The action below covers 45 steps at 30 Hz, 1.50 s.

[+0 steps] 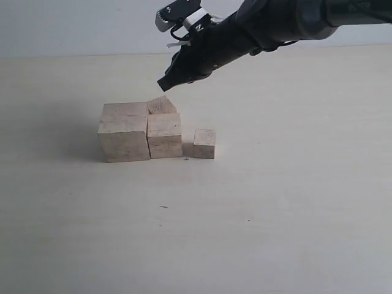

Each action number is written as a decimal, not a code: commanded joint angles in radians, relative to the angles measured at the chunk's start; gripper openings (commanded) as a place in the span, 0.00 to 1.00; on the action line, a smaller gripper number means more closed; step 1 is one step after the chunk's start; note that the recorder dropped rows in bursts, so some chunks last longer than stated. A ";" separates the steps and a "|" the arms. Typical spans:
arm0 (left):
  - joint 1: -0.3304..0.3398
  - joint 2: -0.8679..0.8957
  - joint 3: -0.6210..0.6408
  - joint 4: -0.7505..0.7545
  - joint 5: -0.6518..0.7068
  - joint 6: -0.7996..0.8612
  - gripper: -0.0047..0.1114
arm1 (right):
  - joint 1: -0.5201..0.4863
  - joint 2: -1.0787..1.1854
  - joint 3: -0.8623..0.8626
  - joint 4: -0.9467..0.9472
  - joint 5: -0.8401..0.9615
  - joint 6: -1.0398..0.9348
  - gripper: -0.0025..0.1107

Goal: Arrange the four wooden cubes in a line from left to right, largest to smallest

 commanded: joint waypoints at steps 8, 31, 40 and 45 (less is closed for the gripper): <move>-0.006 -0.005 0.003 0.000 -0.013 0.003 0.04 | 0.009 0.095 -0.170 0.008 0.174 0.077 0.02; -0.006 -0.005 0.003 0.000 -0.013 0.003 0.04 | 0.023 0.169 -0.172 -0.204 0.137 0.257 0.02; -0.006 -0.005 0.003 0.000 -0.013 0.003 0.04 | 0.012 0.169 -0.172 -0.329 0.146 0.419 0.02; -0.006 -0.005 0.003 0.000 -0.013 0.003 0.04 | 0.012 0.169 -0.172 -0.333 0.146 0.421 0.02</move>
